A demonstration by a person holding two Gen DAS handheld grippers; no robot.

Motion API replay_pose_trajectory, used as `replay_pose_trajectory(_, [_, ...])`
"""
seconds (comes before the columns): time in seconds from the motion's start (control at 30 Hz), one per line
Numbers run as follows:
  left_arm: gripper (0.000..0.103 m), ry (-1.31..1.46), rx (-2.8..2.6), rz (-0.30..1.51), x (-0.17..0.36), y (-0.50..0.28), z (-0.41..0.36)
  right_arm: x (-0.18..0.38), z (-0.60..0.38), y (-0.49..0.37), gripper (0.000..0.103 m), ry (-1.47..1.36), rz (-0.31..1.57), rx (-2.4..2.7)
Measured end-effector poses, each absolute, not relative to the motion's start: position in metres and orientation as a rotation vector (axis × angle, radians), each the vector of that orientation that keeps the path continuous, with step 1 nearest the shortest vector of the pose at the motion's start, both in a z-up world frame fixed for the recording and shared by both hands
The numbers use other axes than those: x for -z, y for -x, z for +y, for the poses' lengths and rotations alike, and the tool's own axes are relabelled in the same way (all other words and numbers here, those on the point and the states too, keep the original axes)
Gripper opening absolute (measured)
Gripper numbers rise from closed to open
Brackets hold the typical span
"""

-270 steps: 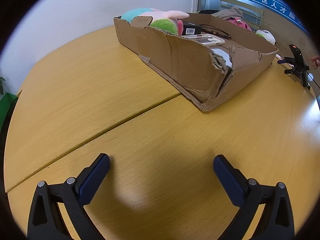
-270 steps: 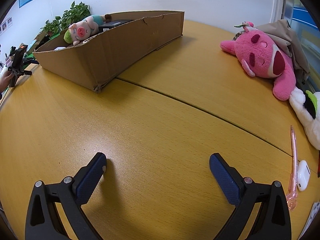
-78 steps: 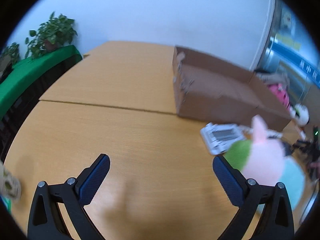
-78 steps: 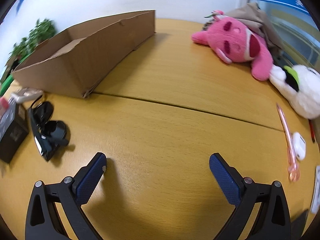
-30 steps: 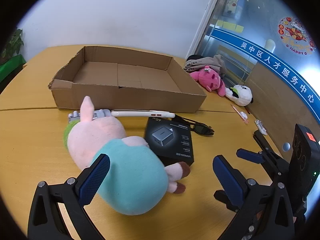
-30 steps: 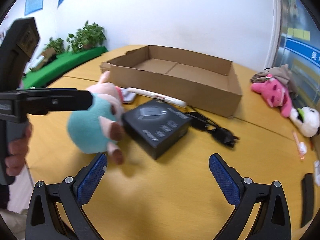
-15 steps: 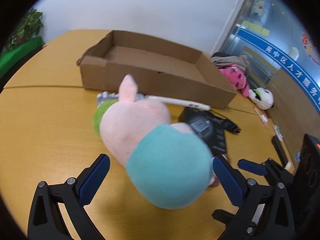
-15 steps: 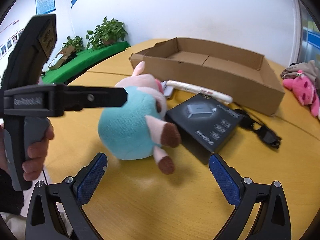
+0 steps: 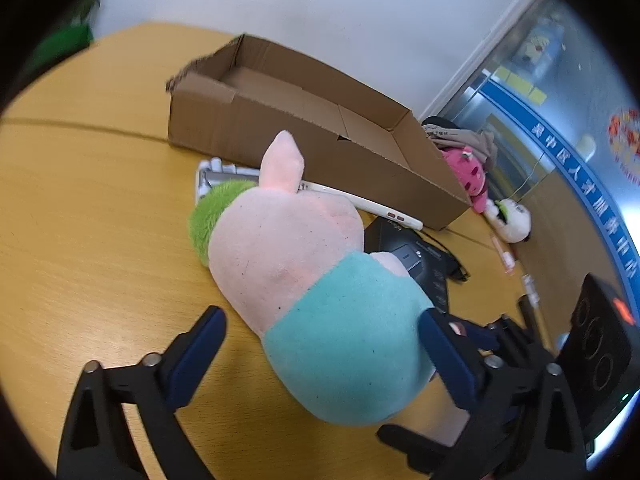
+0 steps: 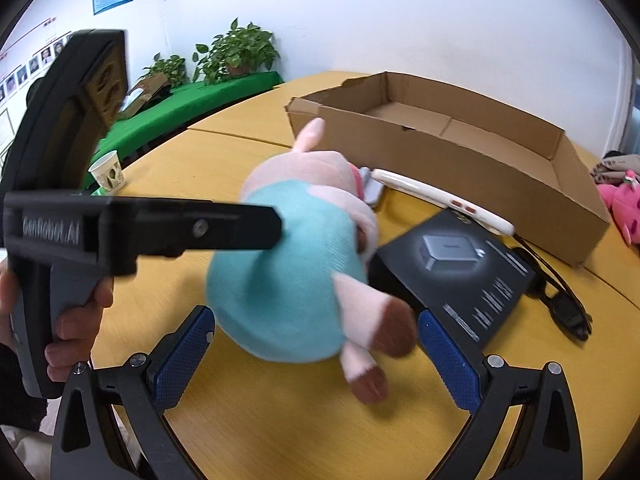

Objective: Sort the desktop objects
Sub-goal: 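Close the left gripper on the pink-and-teal plush pig, then lift the plush pig with the left gripper and carry it over the box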

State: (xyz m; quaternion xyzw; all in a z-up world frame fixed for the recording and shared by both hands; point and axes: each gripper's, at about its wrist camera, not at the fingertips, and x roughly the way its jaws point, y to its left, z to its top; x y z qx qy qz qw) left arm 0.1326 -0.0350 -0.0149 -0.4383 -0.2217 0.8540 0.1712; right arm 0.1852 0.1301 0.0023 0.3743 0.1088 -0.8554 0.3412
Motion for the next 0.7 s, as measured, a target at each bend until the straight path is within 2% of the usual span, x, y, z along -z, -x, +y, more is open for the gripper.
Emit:
replay_pose_trajectory(0.03, [0.084, 1.258, -2.374, -0.680, 0.020, -0.129, -0.037, -0.002, 0.128, -0.184, 0.103, -0.975, 0.280, 2.215])
replay_pose_trajectory(0.1, [0.083, 1.278, -2.287, -0.772, 0.030, -0.123, -0.039, 0.000, 0.122, -0.177, 0.103, -0.993, 0.262, 2.195])
replay_pose_trajectory(0.17, [0.080, 1.270, -2.286, -0.758, 0.030, -0.123, -0.038, 0.002, 0.119, -0.171, 0.101, -1.019, 0.225, 2.181])
replay_pose_trajectory(0.23, [0.075, 1.271, -2.283, -0.758, 0.030, -0.123, -0.038, 0.009, 0.118, -0.164, 0.092, -1.055, 0.175, 2.148])
replay_pose_trajectory(0.33, [0.064, 1.268, -2.291, -0.744, 0.028, -0.126, -0.035, 0.013, 0.117, -0.164, 0.090, -1.061, 0.147, 2.126])
replay_pose_trajectory(0.4, [0.060, 1.266, -2.308, -0.720, 0.025, -0.128, -0.031, 0.012, 0.116, -0.166, 0.086, -1.065, 0.155, 2.118])
replay_pose_trajectory(0.53, [0.058, 1.249, -2.342, -0.669, 0.009, -0.133, -0.024, 0.007, 0.122, -0.167, 0.084, -1.067, 0.099, 2.086])
replay_pose_trajectory(0.7, [0.058, 1.135, -2.408, -0.566, -0.036, -0.141, -0.013, -0.028, 0.131, -0.180, 0.084, -0.937, 0.055, 2.138])
